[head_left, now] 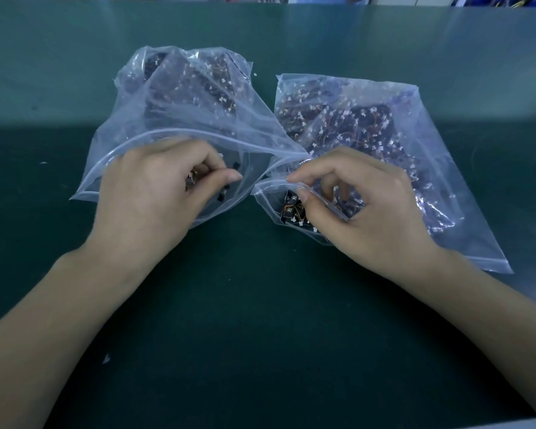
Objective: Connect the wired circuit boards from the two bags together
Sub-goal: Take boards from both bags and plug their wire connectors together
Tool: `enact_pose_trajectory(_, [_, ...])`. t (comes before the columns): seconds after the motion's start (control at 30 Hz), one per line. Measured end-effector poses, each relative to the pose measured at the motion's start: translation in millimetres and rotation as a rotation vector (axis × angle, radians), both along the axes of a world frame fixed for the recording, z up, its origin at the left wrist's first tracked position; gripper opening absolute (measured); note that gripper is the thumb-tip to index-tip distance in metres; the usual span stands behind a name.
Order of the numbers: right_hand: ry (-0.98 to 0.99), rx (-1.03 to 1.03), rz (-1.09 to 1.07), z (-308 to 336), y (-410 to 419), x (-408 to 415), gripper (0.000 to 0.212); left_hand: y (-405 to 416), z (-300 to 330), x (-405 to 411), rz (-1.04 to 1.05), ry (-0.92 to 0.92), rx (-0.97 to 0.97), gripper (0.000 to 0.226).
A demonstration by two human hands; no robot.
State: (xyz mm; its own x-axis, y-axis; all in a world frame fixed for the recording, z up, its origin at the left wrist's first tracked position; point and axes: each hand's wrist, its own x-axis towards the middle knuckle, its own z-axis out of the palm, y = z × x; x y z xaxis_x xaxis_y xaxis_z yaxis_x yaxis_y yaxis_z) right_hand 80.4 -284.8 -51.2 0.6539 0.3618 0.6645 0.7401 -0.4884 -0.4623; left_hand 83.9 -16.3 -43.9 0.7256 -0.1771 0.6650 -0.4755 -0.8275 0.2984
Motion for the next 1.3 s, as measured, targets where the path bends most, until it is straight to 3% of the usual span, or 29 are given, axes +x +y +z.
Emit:
enact_pose_trajectory(0.2, [0.092, -0.069, -0.025, 4, -1, -4, 0.032, -21, 1, -15, -0.234, -0.082, -0.11, 0.025])
enact_pose_trajectory(0.5, [0.15, -0.015, 0.091, 4, 0, -1, 0.02, -39, 0, -29, -0.415, -0.049, -0.21, 0.012])
enact_pose_trajectory(0.63, [0.152, 0.037, 0.116, 3, 1, -1, 0.009, -39, -2, -27, -0.404, -0.02, -0.189, 0.012])
enact_pose_trajectory(0.97, [0.033, 0.025, 0.071, 3, -1, 0, 0.005, -33, -3, -21, -0.324, 0.004, -0.139, 0.009])
enact_pose_trajectory(1.3, [0.023, 0.073, -0.001, 2, -2, 0, 0.014, -33, -6, -20, -0.303, 0.008, -0.153, 0.003])
